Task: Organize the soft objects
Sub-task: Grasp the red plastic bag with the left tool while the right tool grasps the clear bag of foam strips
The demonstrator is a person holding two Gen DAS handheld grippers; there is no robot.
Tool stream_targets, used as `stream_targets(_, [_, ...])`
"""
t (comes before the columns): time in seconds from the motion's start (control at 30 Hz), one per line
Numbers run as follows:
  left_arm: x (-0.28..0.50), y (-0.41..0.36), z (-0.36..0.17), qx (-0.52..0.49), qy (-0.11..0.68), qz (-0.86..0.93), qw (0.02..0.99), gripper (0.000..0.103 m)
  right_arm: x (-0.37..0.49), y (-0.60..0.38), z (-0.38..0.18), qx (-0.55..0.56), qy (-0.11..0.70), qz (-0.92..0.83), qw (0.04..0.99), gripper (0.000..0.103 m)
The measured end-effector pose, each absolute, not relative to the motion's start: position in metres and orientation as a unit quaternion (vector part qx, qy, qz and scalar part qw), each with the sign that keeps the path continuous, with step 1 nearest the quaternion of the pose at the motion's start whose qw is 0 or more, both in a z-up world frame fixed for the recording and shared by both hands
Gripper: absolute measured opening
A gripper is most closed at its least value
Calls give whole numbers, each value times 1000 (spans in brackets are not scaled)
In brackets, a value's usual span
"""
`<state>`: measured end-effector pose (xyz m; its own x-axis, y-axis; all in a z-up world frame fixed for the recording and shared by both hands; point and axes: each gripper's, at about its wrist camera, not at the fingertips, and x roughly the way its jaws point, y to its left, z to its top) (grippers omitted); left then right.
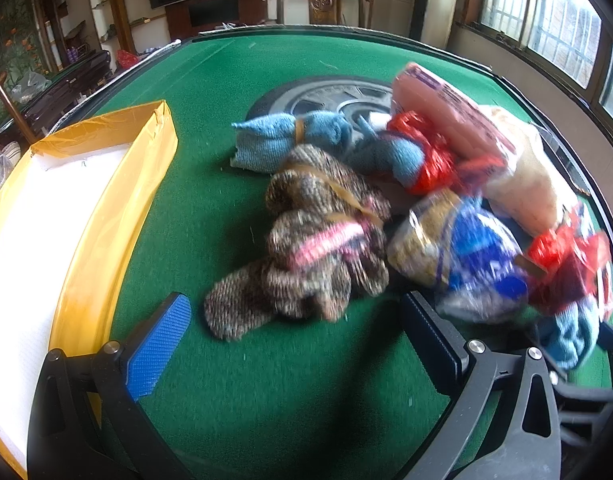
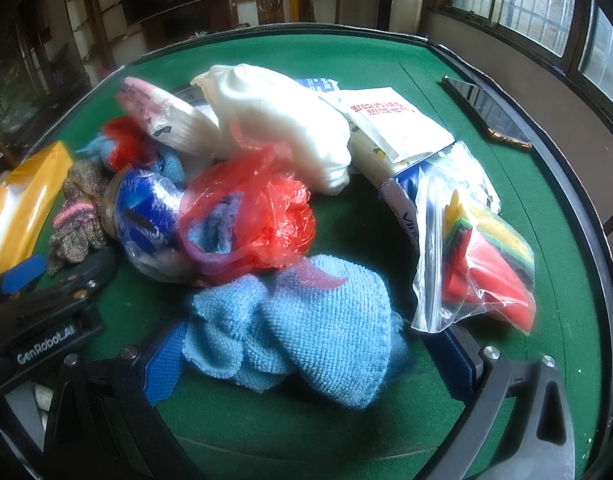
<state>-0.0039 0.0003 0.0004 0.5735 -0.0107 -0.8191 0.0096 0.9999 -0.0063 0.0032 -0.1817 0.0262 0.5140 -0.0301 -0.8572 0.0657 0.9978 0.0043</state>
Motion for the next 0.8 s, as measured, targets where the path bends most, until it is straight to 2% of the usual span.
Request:
stream_targets(0.13, [-13,1,2,12,486,-35,873,103,-2,-184,26,14,513,-20,858,102])
stream_targets(0.5, [-32,-9,2,19,487,-36,872,103,-33,-196,31,-16,534,-7,846,101])
stream_targets(0.6, [-36,-7,4,20,491,-45,870,103,-63,-218,66,19,470,-24,882,101])
stream_targets(0.73, [-55,4,33,-25,444,-89,891,103,-98,-256,124,104,310,-33,944,102])
stream_targets(0.8, [-62,4,56,-25,406,-105,908,103,-79,-269,127,137,324,-36,935,102])
